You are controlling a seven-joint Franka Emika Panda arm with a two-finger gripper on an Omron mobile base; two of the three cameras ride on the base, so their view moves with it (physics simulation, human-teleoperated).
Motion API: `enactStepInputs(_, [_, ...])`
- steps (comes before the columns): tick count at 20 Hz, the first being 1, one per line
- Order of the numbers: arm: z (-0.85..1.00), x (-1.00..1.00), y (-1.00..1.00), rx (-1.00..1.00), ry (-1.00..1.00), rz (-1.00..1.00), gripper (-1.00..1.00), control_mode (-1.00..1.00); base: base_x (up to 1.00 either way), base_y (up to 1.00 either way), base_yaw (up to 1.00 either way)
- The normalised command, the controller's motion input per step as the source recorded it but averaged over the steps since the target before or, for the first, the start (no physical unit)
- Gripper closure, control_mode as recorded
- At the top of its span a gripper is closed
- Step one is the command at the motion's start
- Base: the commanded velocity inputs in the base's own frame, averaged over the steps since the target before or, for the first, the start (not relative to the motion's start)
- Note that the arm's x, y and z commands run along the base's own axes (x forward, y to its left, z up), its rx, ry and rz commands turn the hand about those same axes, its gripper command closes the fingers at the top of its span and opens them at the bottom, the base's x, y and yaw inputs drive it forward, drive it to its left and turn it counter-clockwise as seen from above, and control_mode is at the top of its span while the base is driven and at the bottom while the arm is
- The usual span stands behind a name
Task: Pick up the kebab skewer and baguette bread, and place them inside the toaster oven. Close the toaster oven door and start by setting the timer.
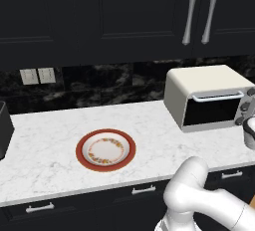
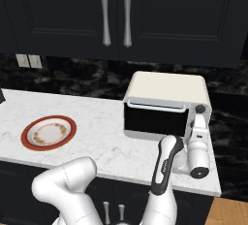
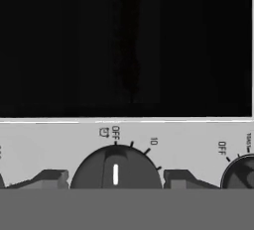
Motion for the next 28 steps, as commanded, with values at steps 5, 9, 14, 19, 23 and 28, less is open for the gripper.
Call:
enactStepInputs(5, [0.03,0.01,0.0,0.1,0.03,-0.07,1.0,-1.0,0.0,0.0,0.0])
enactStepInputs(9, [0.0,0.0,0.0,0.12,0.0,-0.08,1.0,-1.0,0.0,0.0,0.0])
enactStepInputs(14, [0.0,0.0,0.0,0.16,0.0,-0.06,1.0,-1.0,0.0,0.0,0.0])
enactStepInputs(19, [0.0,0.0,0.0,0.18,0.0,-0.02,1.0,-1.0,0.0,0.0,0.0])
enactStepInputs(23, [0.0,0.0,0.0,0.21,0.0,0.0,1.0,-1.0,0.0,0.0,0.0])
enactStepInputs(28, [0.0,0.0,0.0,0.23,0.0,0.0,1.0,-1.0,0.0,0.0,0.0])
